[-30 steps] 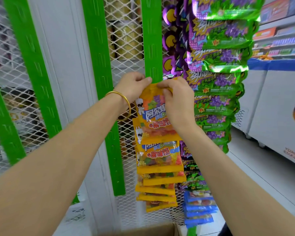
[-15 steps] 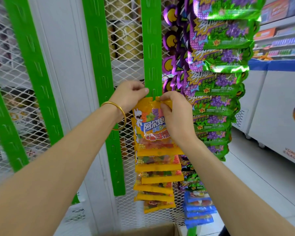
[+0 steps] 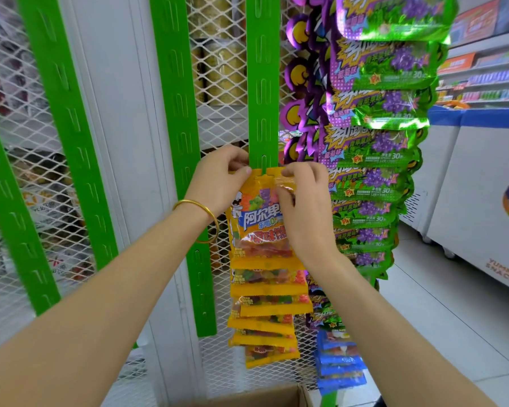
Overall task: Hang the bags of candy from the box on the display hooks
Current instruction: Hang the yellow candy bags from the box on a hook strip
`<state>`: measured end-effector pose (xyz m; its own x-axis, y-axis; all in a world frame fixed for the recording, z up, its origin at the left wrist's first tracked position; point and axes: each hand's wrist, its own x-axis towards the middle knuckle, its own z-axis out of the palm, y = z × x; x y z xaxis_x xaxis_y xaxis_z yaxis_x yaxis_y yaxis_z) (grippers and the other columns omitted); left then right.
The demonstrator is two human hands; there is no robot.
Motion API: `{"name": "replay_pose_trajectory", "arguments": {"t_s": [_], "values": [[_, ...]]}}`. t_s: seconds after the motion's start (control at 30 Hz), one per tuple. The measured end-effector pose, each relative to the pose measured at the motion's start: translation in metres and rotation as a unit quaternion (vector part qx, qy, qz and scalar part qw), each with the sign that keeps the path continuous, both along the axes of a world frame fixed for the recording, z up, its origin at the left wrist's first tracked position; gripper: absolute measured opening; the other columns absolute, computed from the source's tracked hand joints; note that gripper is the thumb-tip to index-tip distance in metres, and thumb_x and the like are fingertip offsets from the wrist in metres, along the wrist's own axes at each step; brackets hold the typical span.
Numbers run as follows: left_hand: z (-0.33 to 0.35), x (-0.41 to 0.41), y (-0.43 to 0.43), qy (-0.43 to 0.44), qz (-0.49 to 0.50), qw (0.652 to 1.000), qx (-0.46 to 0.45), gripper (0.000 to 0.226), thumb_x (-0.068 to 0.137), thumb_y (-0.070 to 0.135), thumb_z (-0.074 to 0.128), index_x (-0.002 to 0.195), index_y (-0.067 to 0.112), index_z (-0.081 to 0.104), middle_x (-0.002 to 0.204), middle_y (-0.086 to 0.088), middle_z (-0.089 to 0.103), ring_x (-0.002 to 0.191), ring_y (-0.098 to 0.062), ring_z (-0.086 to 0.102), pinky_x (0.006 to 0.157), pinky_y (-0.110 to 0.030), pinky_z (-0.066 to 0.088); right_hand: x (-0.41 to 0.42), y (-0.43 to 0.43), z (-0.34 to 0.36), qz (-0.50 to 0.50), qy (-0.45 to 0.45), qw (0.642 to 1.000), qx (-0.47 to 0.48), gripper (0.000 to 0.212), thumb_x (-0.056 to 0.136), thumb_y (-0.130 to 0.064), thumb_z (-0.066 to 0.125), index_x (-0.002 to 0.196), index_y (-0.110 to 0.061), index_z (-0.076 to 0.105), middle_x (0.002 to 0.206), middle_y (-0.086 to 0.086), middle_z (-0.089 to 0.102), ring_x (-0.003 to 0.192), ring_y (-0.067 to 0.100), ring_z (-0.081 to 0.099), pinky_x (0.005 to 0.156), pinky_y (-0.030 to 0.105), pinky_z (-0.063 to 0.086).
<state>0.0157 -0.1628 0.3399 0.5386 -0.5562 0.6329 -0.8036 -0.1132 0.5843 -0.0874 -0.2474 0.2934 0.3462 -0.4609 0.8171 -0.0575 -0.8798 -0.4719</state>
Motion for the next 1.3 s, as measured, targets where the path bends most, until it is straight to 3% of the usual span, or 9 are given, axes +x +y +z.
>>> {"name": "replay_pose_trajectory", "arguments": {"t_s": [0.2, 0.3, 0.47, 0.63, 0.73, 0.93, 1.07, 1.13, 1.3], "values": [[-0.038, -0.001, 0.038, -0.066, 0.088, 0.99, -0.091, 0.029, 0.088, 0.014, 0.057, 0.117, 0.017, 0.056, 0.113, 0.003, 0.058, 0.107, -0.014, 0.053, 0.094, -0.035, 0.047, -0.016, 0.02, -0.048, -0.152, -0.043, 0.98, -0.122, 0.029, 0.079, -0.003, 0.067, 0.107, -0.006, 0.061, 0.119, 0.015, 0.054, 0.109, 0.027, 0.045, 0.087, 0.037, 0.047], [-0.082, -0.001, 0.067, -0.037, 0.09, 0.992, -0.078, 0.027, 0.086, 0.011, 0.058, 0.113, 0.017, 0.058, 0.107, 0.007, 0.056, 0.105, -0.014, 0.054, 0.09, -0.035, 0.047, -0.015, 0.042, -0.084, -0.049, -0.028, 0.993, -0.102, 0.022, 0.081, -0.011, 0.062, 0.104, -0.011, 0.061, 0.111, 0.005, 0.054, 0.102, 0.02, 0.05, 0.08, 0.031, 0.047], [-0.19, 0.006, 0.123, 0.08, 0.071, 0.992, 0.059, 0.023, 0.083, 0.004, 0.062, 0.103, 0.015, 0.063, 0.098, 0.007, 0.058, 0.091, -0.009, 0.055, 0.068, -0.007, 0.04, 0.001, 0.082, -0.159, 0.134, 0.139, 0.981, -0.012, 0.021, 0.085, -0.018, 0.055, 0.105, -0.017, 0.055, 0.105, -0.002, 0.052, 0.079, 0.01, 0.054, 0.059, 0.021, 0.041], [-0.277, 0.026, 0.188, 0.199, 0.092, 0.952, 0.214, 0.023, 0.082, -0.005, 0.059, 0.103, 0.002, 0.064, 0.102, -0.008, 0.062, 0.088, -0.013, 0.054, 0.075, -0.007, 0.042, 0.02, 0.12, -0.272, 0.26, 0.46, 0.839, 0.133, 0.026, 0.088, -0.019, 0.06, 0.112, -0.01, 0.056, 0.102, 0.008, 0.061, 0.094, 0.024, 0.058, 0.075, 0.032, 0.042], [-0.291, 0.039, 0.203, 0.217, 0.108, 0.938, 0.246, 0.023, 0.081, -0.005, 0.058, 0.103, 0.001, 0.064, 0.106, -0.012, 0.063, 0.086, -0.015, 0.055, 0.081, -0.018, 0.045, 0.03, 0.144, -0.324, 0.26, 0.534, 0.782, 0.189, 0.033, 0.085, -0.026, 0.065, 0.111, -0.008, 0.058, 0.104, 0.012, 0.06, 0.098, 0.028, 0.057, 0.08, 0.034, 0.041], [-0.296, 0.052, 0.208, 0.206, 0.123, 0.936, 0.257, 0.019, 0.087, 0.007, 0.057, 0.105, 0.008, 0.063, 0.105, -0.001, 0.061, 0.09, -0.012, 0.054, 0.068, -0.01, 0.032, 0.061, 0.18, -0.364, 0.198, 0.581, 0.766, 0.192, 0.046, 0.093, -0.034, 0.053, 0.132, -0.012, 0.045, 0.125, 0.011, 0.043, 0.113, 0.03, 0.048, 0.093, 0.038, 0.043], [-0.302, 0.058, 0.207, 0.206, 0.126, 0.933, 0.266, 0.018, 0.088, 0.01, 0.056, 0.104, 0.01, 0.063, 0.109, -0.004, 0.063, 0.093, -0.015, 0.057, 0.069, -0.013, 0.033, 0.072, 0.183, -0.37, 0.161, 0.57, 0.779, 0.204, 0.006, 0.085, -0.018, 0.059, 0.091, -0.017, 0.057, 0.103, 0.005, 0.043, 0.091, 0.025, 0.052, 0.074, 0.033, 0.045], [-0.307, 0.058, 0.207, 0.209, 0.128, 0.925, 0.29, 0.019, 0.088, 0.011, 0.056, 0.105, 0.011, 0.063, 0.11, -0.003, 0.062, 0.096, -0.017, 0.057, 0.074, -0.015, 0.036, 0.075, 0.178, -0.37, 0.193, 0.546, 0.779, 0.241, 0.023, 0.082, -0.011, 0.062, 0.067, -0.022, 0.048, 0.088, 0.002, 0.047, 0.077, 0.02, 0.049, 0.068, 0.03, 0.044], [-0.317, 0.06, 0.213, 0.212, 0.1, 0.885, 0.401, 0.03, 0.087, 0.024, 0.059, 0.114, 0.013, 0.062, 0.117, -0.006, 0.06, 0.11, -0.022, 0.054, 0.086, -0.025, 0.038, 0.068, 0.157, -0.337, 0.348, 0.424, 0.711, 0.44, 0.024, 0.084, -0.003, 0.064, 0.073, -0.019, 0.049, 0.073, 0.001, 0.053, 0.073, 0.017, 0.05, 0.068, 0.031, 0.04]]}}
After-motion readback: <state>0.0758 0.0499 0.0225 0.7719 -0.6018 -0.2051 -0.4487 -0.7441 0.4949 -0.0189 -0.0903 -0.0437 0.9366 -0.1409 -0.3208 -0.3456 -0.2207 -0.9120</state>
